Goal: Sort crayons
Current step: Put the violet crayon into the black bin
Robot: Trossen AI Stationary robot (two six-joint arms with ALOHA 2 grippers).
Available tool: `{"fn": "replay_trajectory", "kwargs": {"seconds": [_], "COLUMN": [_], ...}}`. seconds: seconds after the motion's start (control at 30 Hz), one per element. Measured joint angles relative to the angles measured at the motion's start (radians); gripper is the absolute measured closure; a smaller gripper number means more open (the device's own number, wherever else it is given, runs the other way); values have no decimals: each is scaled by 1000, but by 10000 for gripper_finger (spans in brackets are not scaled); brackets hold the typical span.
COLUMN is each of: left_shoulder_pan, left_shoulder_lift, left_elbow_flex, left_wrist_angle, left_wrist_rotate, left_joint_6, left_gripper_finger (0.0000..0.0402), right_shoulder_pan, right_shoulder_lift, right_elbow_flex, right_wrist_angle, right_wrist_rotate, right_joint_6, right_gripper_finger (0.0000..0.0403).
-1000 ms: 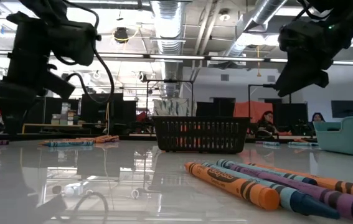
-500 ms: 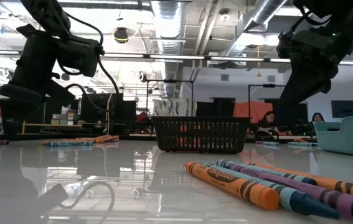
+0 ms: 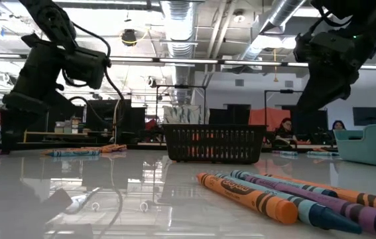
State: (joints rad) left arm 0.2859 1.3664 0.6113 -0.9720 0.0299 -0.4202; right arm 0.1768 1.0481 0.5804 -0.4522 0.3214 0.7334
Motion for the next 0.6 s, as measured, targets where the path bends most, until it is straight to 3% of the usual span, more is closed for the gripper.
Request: {"fn": "replay_trajectory", "kwargs": {"seconds": [0.27,0.6], "left_shoulder_pan": [1,0], "left_shoulder_lift": [116,103], "left_elbow_flex": [11,5], "left_wrist_angle": [19,38], "left_wrist_rotate": [13,66], "left_joint_6": [21,43], "left_gripper_finger": [246,376], "right_shoulder_pan": [0,0], "right_shoulder_lift": [0,0], "right_elbow_flex": [0,0], "right_wrist_angle": [18,20], "right_wrist_rotate": [0,20], "right_joint_6": [-18,-33], "right_gripper_finger": [275,275]}}
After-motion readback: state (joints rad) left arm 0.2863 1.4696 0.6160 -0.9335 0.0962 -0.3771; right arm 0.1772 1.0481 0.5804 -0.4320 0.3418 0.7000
